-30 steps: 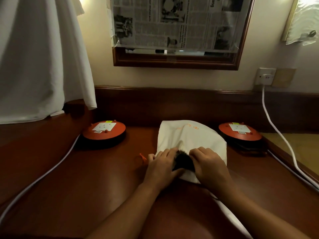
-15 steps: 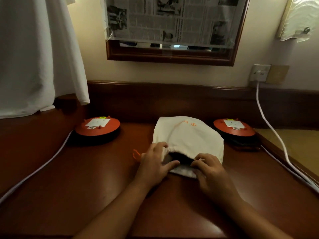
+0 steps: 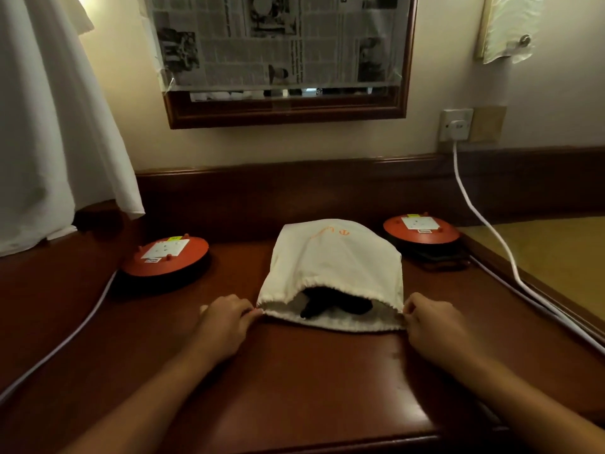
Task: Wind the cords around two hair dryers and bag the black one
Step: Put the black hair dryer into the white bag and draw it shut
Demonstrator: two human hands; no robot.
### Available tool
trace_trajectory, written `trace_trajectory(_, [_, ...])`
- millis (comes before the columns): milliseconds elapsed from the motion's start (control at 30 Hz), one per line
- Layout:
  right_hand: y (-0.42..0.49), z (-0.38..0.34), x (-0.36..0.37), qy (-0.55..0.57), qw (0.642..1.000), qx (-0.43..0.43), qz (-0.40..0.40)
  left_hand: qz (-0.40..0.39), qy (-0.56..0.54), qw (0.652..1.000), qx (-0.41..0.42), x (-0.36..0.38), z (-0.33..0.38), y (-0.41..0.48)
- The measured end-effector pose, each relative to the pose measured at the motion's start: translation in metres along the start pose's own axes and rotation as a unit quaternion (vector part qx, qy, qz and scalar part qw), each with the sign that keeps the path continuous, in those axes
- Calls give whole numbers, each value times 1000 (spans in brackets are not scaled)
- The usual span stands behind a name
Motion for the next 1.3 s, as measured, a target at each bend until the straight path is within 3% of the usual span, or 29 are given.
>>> trace_trajectory(67, [-1, 0, -13, 0, 1000, -18, 16, 51, -7, 998, 40, -18, -2, -1])
trace_trajectory(167, [-4, 9, -41, -16, 993, -61, 101, 147, -10, 986, 79, -50, -12, -6])
trace_trajectory(267, [-10, 32, -56, -27, 984, -59, 168, 209, -8, 978, 18, -66, -43, -12])
trace_trajectory(367, [-7, 50, -49, -16, 987, -8, 158, 168, -27, 980, -106, -43, -76, -16])
trace_trajectory(467, [4, 42, -29, -43, 993, 13, 106, 67, 42, 988, -131, -8, -65, -9])
trace_trajectory(533, [6, 26, -25, -70, 988, -12, 134, 68, 64, 991, -100, -2, -41, -5])
trace_trajectory(633, [3, -21, -21, -55, 971, -146, 183, 160, 12, 986, 44, -9, 11, -2])
trace_trajectory(733, [15, -49, 4, -44, 966, -224, 123, 138, -73, 980, 124, 2, 56, 6])
trace_trajectory(900, [21, -45, 18, 11, 973, -179, 146, 88, -94, 983, 132, 29, 61, 18])
trace_trajectory(1133, [16, -32, 11, 55, 980, -94, 164, 144, -194, 963, 122, 15, 56, 6])
trace_trajectory(1300, [12, -30, -6, -43, 984, -86, 151, 133, -68, 982, 112, 1, 61, 0])
Point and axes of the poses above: each hand's wrist, its own y-axis towards the middle knuckle, its own x-axis out of the palm, z = x × y, the point moved 6 cm from there along y, towards the middle knuckle, and after that the axes turned 11 degrees about -z, right-handed, at the moved point
